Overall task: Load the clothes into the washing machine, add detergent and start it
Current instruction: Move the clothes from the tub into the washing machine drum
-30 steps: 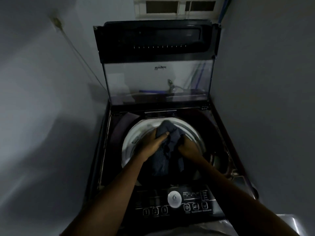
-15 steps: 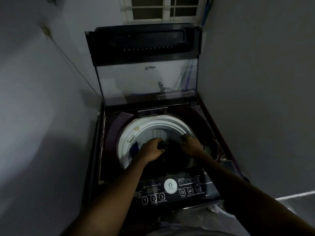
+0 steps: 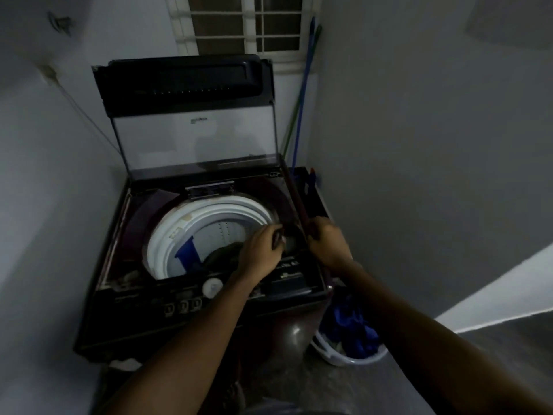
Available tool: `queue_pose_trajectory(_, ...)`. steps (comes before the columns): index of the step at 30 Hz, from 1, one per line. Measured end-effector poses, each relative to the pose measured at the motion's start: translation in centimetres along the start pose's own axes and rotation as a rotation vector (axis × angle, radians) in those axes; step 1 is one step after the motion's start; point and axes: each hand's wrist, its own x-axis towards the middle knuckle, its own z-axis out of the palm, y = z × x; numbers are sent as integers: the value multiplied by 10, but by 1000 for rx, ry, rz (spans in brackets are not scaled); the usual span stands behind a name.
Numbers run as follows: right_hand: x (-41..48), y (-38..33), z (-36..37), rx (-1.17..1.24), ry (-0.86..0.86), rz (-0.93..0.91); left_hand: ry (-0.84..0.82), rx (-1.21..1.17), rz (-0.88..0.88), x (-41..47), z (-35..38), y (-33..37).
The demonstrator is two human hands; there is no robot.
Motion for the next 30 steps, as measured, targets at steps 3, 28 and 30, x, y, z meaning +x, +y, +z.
queue_pose_trajectory(3,-25,40,-27,-28,20,0,29,-54,9,-11,29,46)
queue_pose_trajectory(28,-95,200,-65,-43,19,264,-287,-23,62,-21,172,126)
queue_pose_trajectory(30,-94,210,-66,-42,-12,278,-290,-26,53,-21,179,129)
